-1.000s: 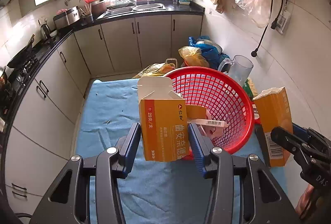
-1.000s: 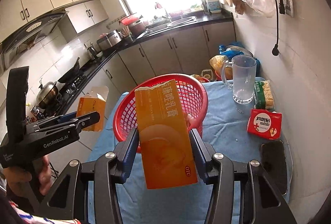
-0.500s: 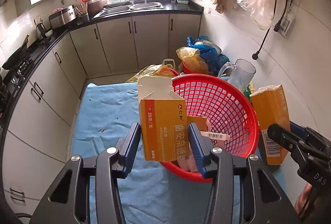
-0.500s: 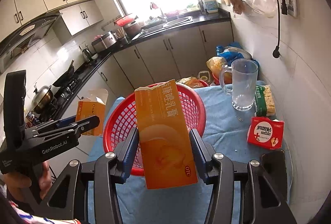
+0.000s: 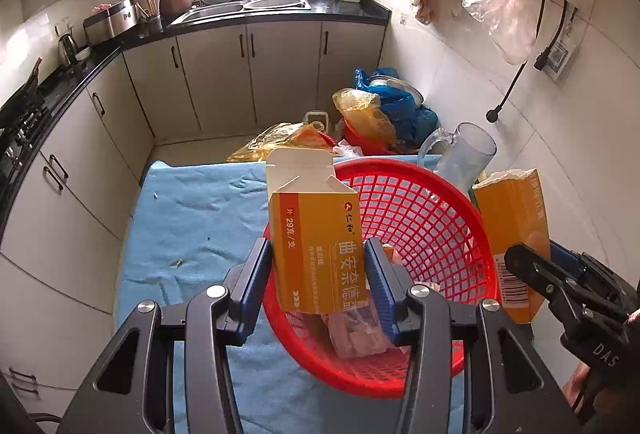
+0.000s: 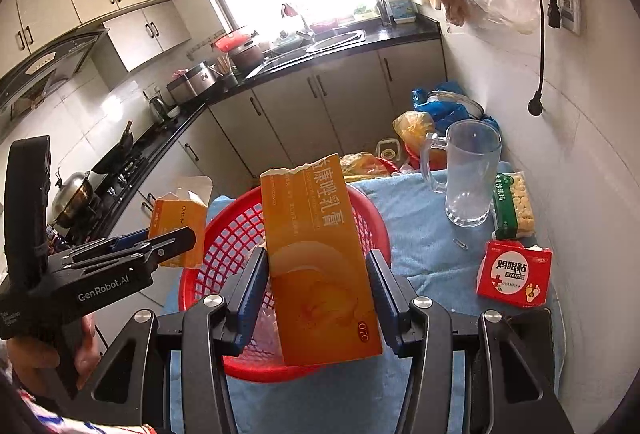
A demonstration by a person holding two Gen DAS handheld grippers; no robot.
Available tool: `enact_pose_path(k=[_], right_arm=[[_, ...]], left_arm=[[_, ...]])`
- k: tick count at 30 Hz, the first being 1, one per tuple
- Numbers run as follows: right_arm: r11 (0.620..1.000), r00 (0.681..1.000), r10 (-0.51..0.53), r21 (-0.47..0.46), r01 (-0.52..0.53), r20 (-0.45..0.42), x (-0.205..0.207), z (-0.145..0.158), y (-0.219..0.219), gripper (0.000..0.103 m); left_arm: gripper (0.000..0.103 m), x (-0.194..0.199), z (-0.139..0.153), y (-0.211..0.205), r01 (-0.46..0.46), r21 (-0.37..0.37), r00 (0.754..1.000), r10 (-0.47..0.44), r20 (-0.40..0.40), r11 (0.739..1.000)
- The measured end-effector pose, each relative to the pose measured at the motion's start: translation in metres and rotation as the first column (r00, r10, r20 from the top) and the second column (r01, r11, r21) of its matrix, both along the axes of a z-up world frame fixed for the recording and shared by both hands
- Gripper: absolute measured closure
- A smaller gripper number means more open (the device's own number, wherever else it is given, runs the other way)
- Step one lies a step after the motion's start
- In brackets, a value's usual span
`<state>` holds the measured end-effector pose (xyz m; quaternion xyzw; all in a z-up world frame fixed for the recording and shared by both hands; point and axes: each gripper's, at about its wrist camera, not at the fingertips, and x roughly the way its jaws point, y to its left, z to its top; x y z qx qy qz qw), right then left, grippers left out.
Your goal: Collect trash
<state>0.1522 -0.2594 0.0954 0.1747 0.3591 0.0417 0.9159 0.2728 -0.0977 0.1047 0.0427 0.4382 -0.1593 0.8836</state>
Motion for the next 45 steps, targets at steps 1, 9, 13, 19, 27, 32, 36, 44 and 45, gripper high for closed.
enact_pose_path(k=[1, 9, 13, 19, 27, 32, 36, 44, 45], right_arm=[[1.0, 1.0, 0.0, 0.0, 0.0, -0.001, 0.002, 0.0, 0.0, 0.049], [1.0, 1.0, -0.002, 0.007, 0.003, -0.018, 0.016, -0.007, -0.001, 0.049], [1.0, 0.999, -0.005, 0.024, 0.006, -0.043, 0.031, -0.019, -0.001, 0.049], [1.0, 0.998, -0.001, 0.027, 0.002, -0.068, 0.045, -0.029, 0.002, 0.05], [0.999, 0.998, 0.004, 0.036, -0.002, -0.055, 0.038, -0.027, 0.008, 0.05], [0.998, 0.998, -0.027, 0.052, 0.03, -0.054, 0.023, -0.023, 0.002, 0.046], [0.997, 0.997, -0.051, 0.06, 0.054, -0.05, 0.004, -0.02, -0.002, 0.044], [0.999, 0.998, -0.037, 0.021, 0.038, -0.045, -0.039, -0.015, 0.011, 0.038], [0.999, 0.998, -0.034, 0.02, 0.035, -0.046, -0.045, -0.015, 0.013, 0.038]], left_arm=[[0.057, 0.002, 0.0, 0.0, -0.002, -0.006, 1.0, 0.002, -0.001, 1.0], [0.056, 0.022, 0.0, 0.003, -0.005, -0.103, 0.999, 0.001, -0.035, 0.995], [0.056, 0.031, -0.007, 0.002, -0.013, -0.133, 0.998, 0.004, -0.07, 0.991], [0.055, 0.029, -0.018, 0.002, -0.015, -0.146, 0.995, 0.001, -0.097, 0.989], [0.045, 0.016, -0.01, 0.018, -0.035, -0.17, 0.996, 0.021, -0.083, 0.985], [0.04, -0.006, 0.0, 0.032, -0.039, -0.182, 0.998, 0.028, -0.064, 0.982], [0.035, -0.03, 0.008, 0.041, -0.045, -0.168, 0.999, 0.041, -0.028, 0.985], [0.018, -0.092, 0.03, 0.053, -0.12, -0.06, 0.976, 0.128, 0.177, 0.991], [0.015, -0.099, 0.033, 0.055, -0.135, -0.059, 0.969, 0.144, 0.199, 0.989]])
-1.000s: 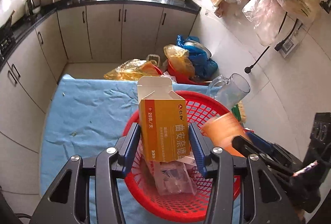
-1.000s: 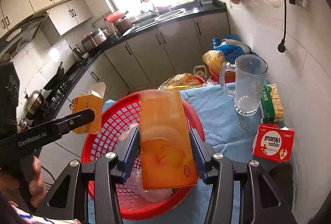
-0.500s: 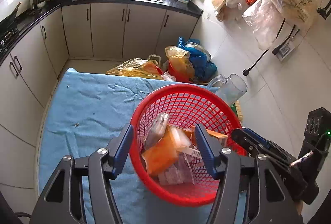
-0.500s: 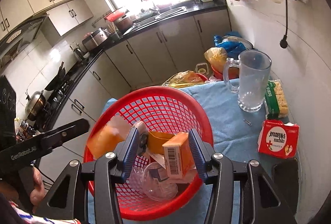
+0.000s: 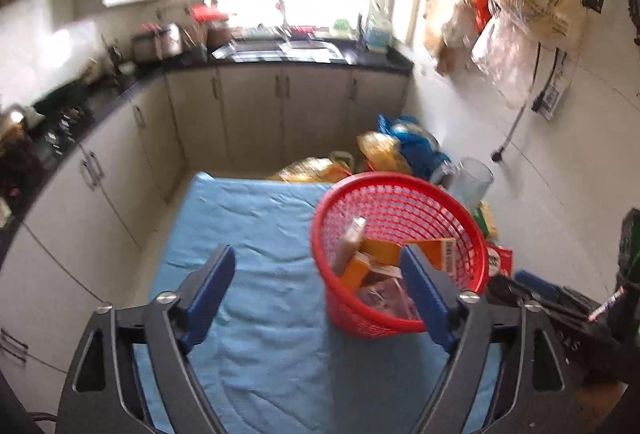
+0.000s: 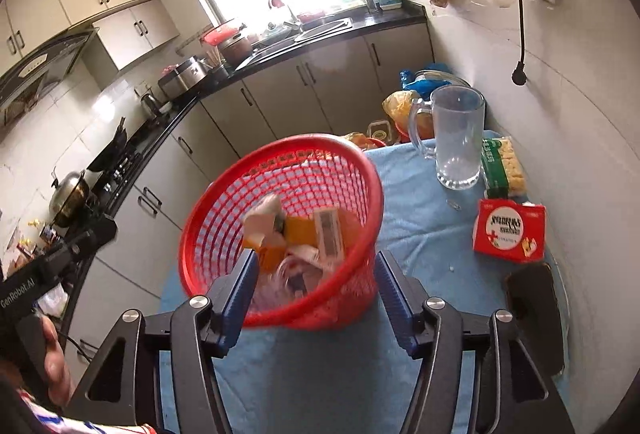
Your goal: Collect trash
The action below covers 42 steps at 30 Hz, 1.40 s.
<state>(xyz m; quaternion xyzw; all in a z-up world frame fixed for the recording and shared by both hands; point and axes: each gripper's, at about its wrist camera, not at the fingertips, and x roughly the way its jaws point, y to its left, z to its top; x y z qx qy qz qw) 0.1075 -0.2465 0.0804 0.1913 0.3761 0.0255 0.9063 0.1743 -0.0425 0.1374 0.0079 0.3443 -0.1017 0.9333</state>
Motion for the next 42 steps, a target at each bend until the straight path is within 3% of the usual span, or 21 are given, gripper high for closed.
enact_pose_path(k=[5, 9, 14, 17, 19, 21, 23, 25, 30, 32, 42], right_arm=[[1.0, 1.0, 0.007, -0.006, -0.007, -0.009, -0.029, 0.0, 0.006, 0.037], [1.0, 1.0, 0.009, -0.015, -0.009, -0.012, -0.052, -0.001, 0.008, 0.036], [1.0, 1.0, 0.019, -0.006, -0.019, -0.012, -0.075, -0.001, 0.014, 0.034], [1.0, 1.0, 0.024, 0.006, -0.024, -0.014, -0.086, -0.001, 0.017, 0.033], [0.999, 0.999, 0.034, 0.011, -0.033, -0.012, -0.093, 0.0, 0.02, 0.033], [0.999, 0.999, 0.045, 0.003, -0.045, -0.006, -0.101, 0.003, 0.024, 0.033], [0.998, 0.998, 0.055, -0.01, -0.055, 0.004, -0.108, 0.006, 0.027, 0.031], [0.998, 0.998, 0.062, -0.03, -0.062, 0.014, -0.115, 0.009, 0.031, 0.03], [0.994, 0.997, 0.068, -0.083, -0.065, 0.036, -0.133, 0.014, 0.033, 0.028], [0.994, 0.997, 0.062, -0.097, -0.058, 0.038, -0.138, 0.014, 0.03, 0.026], [0.991, 0.999, 0.033, -0.127, -0.03, 0.021, -0.152, 0.006, 0.019, 0.025]], left_arm=[[0.01, -0.038, 0.013, 0.015, -0.115, 0.007, 0.987, 0.113, 0.111, 0.993], [0.003, -0.07, 0.021, 0.028, -0.223, -0.016, 0.957, 0.222, 0.184, 0.975], [0.0, -0.113, 0.044, 0.041, -0.32, -0.026, 0.896, 0.312, 0.315, 0.947], [0.0, -0.139, 0.063, 0.042, -0.364, -0.022, 0.844, 0.34, 0.414, 0.931], [0.0, -0.155, 0.073, 0.041, -0.37, -0.038, 0.816, 0.344, 0.466, 0.928], [0.0, -0.165, 0.079, 0.041, -0.359, -0.059, 0.802, 0.34, 0.491, 0.931], [0.0, -0.174, 0.082, 0.04, -0.344, -0.068, 0.805, 0.332, 0.491, 0.936], [0.0, -0.176, 0.08, 0.038, -0.332, -0.046, 0.829, 0.315, 0.463, 0.942], [0.0, -0.168, 0.058, 0.036, -0.238, -0.081, 0.924, 0.251, 0.289, 0.968], [0.0, -0.165, 0.045, 0.034, -0.23, -0.087, 0.946, 0.243, 0.216, 0.969], [0.0, -0.175, 0.014, 0.012, -0.233, 0.029, 0.962, 0.227, 0.153, 0.972]])
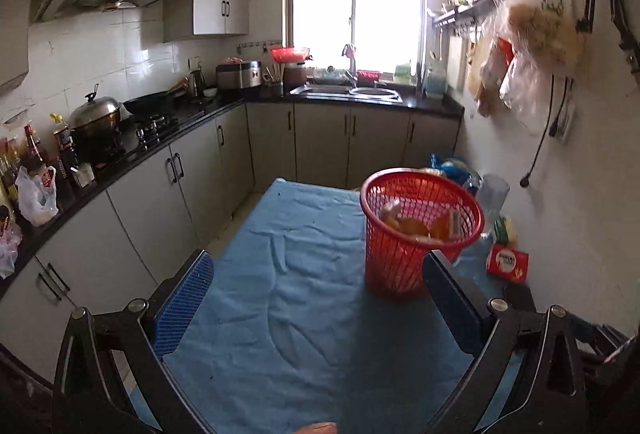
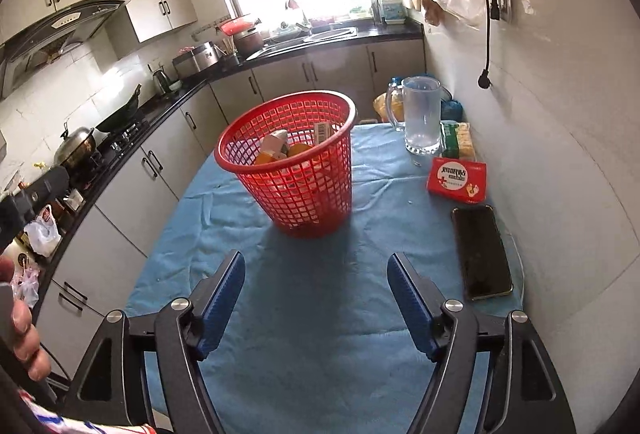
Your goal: Collect trash
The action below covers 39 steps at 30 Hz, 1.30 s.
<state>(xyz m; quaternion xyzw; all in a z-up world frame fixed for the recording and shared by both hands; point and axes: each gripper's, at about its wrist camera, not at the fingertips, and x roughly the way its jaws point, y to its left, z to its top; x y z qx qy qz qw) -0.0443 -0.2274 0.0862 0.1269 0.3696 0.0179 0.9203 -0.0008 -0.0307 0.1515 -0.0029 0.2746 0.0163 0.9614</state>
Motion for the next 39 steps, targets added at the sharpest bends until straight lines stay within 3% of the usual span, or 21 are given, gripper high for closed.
enact_pose_path(k=[8, 15, 39], right_arm=[[1.0, 1.0, 0.008, -0.021, -0.009, -0.019, 0.002, -0.005, -0.001, 0.024], [0.999, 0.999, -0.019, -0.027, 0.018, -0.036, 0.002, -0.009, -0.006, 0.024], [0.999, 0.998, -0.012, -0.037, 0.01, -0.055, 0.017, -0.015, 0.008, 0.022]], left_arm=[[0.0, 0.005, -0.016, -0.012, 0.001, 0.01, 0.995, 0.0, -0.103, 1.0], [0.0, 0.01, -0.03, -0.024, 0.024, 0.069, 0.988, -0.013, -0.155, 0.997], [0.0, 0.024, -0.044, -0.005, 0.023, 0.065, 0.975, -0.008, -0.221, 0.998]])
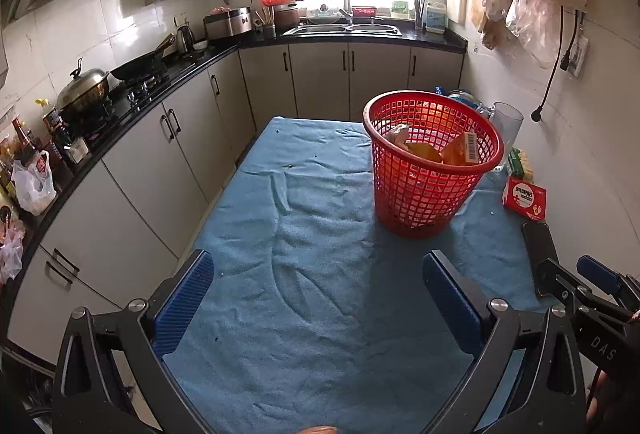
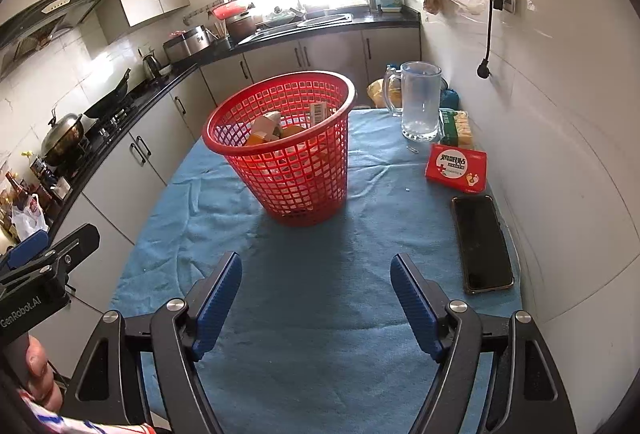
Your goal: Collect trash
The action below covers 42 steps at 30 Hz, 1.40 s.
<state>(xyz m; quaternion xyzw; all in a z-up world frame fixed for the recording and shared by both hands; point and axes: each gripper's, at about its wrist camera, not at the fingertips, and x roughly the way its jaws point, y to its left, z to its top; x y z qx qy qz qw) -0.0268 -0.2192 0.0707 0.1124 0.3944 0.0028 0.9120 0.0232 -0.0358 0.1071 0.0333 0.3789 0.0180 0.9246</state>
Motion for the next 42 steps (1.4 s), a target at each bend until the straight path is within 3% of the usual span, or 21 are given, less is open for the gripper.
enact_pose_path(k=[42], right_arm=[[0.998, 0.999, -0.052, 0.019, 0.053, -0.013, -0.006, -0.005, -0.03, 0.02]], left_arm=[[0.0, 0.001, -0.015, -0.027, 0.044, -0.013, 0.997, -0.045, -0.059, 0.999]])
